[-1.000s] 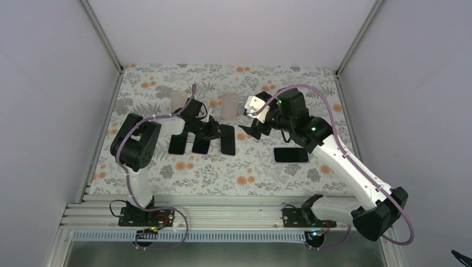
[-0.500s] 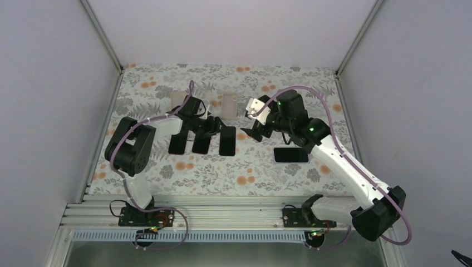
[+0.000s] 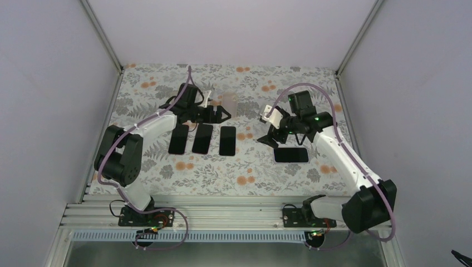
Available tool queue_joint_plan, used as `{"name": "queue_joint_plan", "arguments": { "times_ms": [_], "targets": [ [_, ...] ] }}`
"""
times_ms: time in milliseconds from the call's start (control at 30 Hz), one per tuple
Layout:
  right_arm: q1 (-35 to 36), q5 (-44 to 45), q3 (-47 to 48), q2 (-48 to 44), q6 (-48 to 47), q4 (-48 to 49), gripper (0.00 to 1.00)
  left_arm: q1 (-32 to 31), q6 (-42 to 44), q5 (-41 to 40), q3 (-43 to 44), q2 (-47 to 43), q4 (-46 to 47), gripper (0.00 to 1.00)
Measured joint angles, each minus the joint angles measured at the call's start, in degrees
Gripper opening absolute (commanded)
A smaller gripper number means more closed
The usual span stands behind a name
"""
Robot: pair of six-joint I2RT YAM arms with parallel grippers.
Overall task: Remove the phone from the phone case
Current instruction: Place the phone at the center of the board, then pick up the phone at the center of the board.
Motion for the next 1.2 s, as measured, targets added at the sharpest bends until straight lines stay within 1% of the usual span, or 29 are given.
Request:
{"name": "queue_joint_plan", "arguments": {
  "times_ms": [100, 267, 500, 633, 833, 1033, 1200],
  "targets": [
    [-4.4, -1.4, -1.1, 2.1, -3.9, -2.6, 0.99, 0.0, 2.4, -0.3, 2.0, -0.4, -0.2, 1.00],
    [-11.0, -1.6, -3.4, 5.2, -11.1, -7.2, 0.99, 0.0, 5.1, -0.8, 2.3, -2.2, -0.5, 1.00],
    [-17.1, -0.4, -7.4, 7.8, -20.4, -9.0, 0.99, 0.0, 7.2, -0.2, 2.2, -2.6, -0.5, 1.00],
    [-18.6, 1.4, -10.4, 7.9, -24.7, -9.0, 0.99, 0.0, 7.8, 0.7, 2.2, -2.6, -0.5, 1.00],
    [-18.7, 6.8, -15.5, 8.6, -29.6, -5.0, 0.99, 0.0, 7.8, 1.2, 2.2, -2.3, -0.5, 1.00],
    [-19.5, 9.7, -15.8, 14.1, -33.7, -2.3, 0.99, 0.0, 7.8, 1.8, 2.2, -2.2, -0.4, 1.00],
    [-20.2, 11.1, -15.7, 16.4, -36.9, -0.5, 0.99, 0.0, 7.8, 1.8, 1.9, -2.2, -0.3, 1.00]
  ]
}}
